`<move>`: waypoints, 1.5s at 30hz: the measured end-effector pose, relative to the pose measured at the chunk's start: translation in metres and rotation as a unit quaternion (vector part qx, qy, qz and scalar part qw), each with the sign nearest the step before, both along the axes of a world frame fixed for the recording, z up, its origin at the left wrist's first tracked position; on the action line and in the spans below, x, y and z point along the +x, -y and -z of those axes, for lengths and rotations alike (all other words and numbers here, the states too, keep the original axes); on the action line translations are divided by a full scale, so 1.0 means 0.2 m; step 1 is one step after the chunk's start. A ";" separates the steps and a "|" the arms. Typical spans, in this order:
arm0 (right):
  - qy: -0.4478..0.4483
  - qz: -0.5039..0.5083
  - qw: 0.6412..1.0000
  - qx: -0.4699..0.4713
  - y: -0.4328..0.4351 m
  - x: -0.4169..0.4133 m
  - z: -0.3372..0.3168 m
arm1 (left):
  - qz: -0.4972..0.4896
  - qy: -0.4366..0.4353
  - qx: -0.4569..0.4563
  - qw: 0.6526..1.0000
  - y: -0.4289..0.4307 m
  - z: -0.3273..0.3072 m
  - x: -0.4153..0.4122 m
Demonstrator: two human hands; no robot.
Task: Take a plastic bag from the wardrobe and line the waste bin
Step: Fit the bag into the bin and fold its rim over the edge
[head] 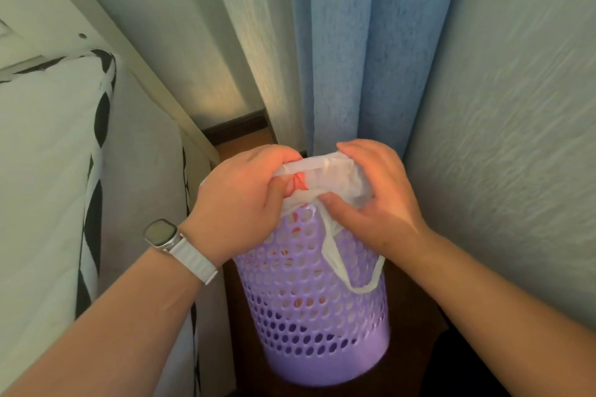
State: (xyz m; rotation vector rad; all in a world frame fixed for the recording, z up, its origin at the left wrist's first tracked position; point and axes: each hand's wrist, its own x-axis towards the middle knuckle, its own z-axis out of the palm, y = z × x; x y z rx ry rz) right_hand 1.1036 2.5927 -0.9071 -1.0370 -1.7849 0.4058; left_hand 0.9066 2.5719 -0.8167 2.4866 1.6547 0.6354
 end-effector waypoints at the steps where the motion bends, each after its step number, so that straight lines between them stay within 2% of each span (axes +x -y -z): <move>1: -0.012 0.009 1.000 -0.003 0.00 0.00 0.00 | 0.010 -0.002 0.000 1.000 0.00 0.00 0.01; 8: -0.022 0.060 0.998 0.028 -0.01 0.01 -0.03 | 0.050 0.026 0.008 0.998 0.01 0.01 0.07; 12: -0.021 0.069 0.997 0.028 -0.01 0.00 -0.05 | 0.050 -0.012 0.061 0.997 -0.01 0.02 0.08; 21: -0.037 0.005 0.999 0.004 0.00 0.01 -0.06 | -0.004 -0.028 0.175 0.984 -0.04 0.03 0.04; 24: -0.040 0.013 0.999 0.007 -0.02 0.02 -0.04 | -0.009 -0.019 0.176 0.984 -0.04 0.02 0.04; 29: -0.093 0.061 0.994 0.001 -0.04 0.03 -0.04 | 0.000 0.004 0.174 0.985 -0.04 0.02 0.05; 35: -0.079 0.095 0.992 0.026 -0.03 0.01 -0.07 | 0.020 0.014 0.124 0.992 -0.03 -0.01 0.08; 40: -0.070 0.122 0.989 0.048 -0.03 -0.03 -0.12 | -0.035 -0.005 0.152 0.988 0.00 0.01 0.17; 45: -0.053 0.101 0.993 0.033 0.00 -0.07 -0.16 | -0.025 0.017 0.159 0.987 -0.01 0.02 0.17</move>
